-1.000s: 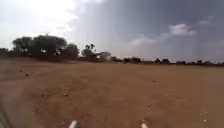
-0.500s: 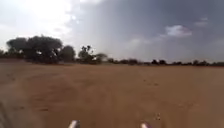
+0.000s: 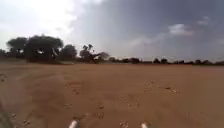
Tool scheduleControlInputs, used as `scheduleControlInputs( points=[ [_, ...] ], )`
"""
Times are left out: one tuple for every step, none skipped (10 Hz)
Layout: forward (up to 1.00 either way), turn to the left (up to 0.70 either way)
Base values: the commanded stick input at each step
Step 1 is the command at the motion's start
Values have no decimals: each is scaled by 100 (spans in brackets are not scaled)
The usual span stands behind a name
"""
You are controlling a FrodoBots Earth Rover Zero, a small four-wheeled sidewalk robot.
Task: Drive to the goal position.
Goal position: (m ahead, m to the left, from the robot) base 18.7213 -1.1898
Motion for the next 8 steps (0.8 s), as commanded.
scheduleControlInputs(
  points=[
    [100, 0],
    [100, 0],
    [100, 0],
    [100, 0],
    [100, 0],
    [100, 0],
    [100, 0],
    [100, 0]
  ],
)
